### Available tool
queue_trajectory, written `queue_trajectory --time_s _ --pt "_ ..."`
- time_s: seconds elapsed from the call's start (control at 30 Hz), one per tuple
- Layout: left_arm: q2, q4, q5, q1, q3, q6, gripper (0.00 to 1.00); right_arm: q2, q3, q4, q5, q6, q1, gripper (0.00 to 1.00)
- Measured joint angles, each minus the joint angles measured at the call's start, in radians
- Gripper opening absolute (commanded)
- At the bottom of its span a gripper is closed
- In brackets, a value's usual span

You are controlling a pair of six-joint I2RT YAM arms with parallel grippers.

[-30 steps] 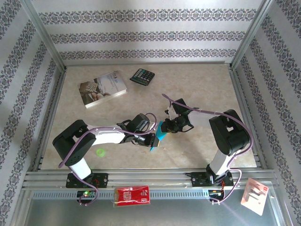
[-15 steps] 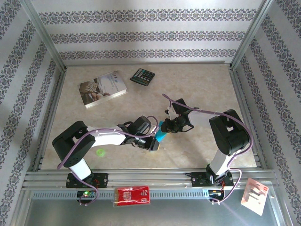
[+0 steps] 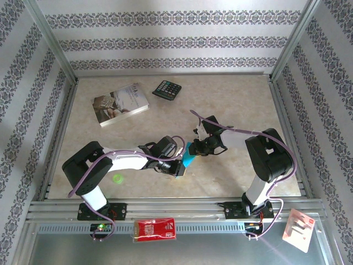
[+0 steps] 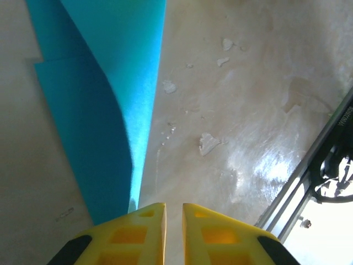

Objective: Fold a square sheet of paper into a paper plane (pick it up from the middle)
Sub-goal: Fold the wing for the fifth time at the center of the table.

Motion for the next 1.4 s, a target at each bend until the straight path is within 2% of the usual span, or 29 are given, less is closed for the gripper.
queue_trajectory --time_s 0.87,1.4 --pt "0.036 0.015 0.018 0.026 0.000 0.000 0.12 0.002 0.000 0.001 -0.004 0.000 0.000 0.24" --pt "0.037 0.117 0.029 0.032 -0.063 -0.047 0.10 0.003 0.000 -0.001 -0.003 0.000 0.000 0.23"
